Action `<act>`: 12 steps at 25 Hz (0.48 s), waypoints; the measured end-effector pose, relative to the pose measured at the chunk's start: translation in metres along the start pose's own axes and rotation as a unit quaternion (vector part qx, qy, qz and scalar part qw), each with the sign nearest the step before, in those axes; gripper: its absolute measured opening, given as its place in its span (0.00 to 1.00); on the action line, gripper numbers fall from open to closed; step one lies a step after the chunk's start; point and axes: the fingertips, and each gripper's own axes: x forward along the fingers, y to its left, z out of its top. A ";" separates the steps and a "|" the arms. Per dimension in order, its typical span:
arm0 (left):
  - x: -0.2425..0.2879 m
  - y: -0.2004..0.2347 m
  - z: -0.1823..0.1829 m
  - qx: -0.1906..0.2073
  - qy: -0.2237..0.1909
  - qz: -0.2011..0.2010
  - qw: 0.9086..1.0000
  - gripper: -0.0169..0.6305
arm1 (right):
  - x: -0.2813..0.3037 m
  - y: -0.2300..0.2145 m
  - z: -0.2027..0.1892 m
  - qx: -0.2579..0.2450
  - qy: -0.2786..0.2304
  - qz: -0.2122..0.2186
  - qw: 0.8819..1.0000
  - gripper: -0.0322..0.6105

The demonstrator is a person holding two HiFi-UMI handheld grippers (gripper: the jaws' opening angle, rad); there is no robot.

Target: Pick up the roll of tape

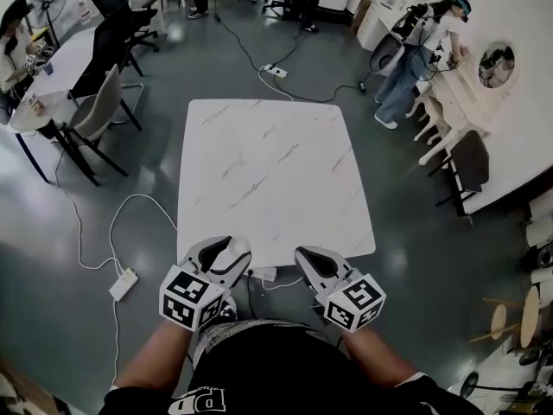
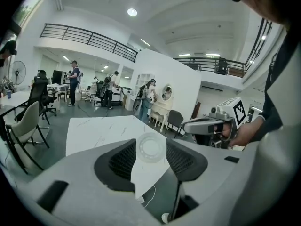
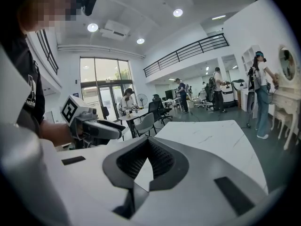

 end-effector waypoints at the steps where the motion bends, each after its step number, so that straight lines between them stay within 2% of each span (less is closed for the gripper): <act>1: 0.002 -0.007 0.001 -0.003 -0.003 0.006 1.000 0.35 | -0.009 -0.001 -0.002 -0.001 0.001 0.004 1.000 0.06; 12: 0.024 -0.107 -0.011 -0.002 -0.012 0.048 0.999 0.35 | -0.105 -0.024 -0.041 -0.004 0.010 0.053 0.999 0.06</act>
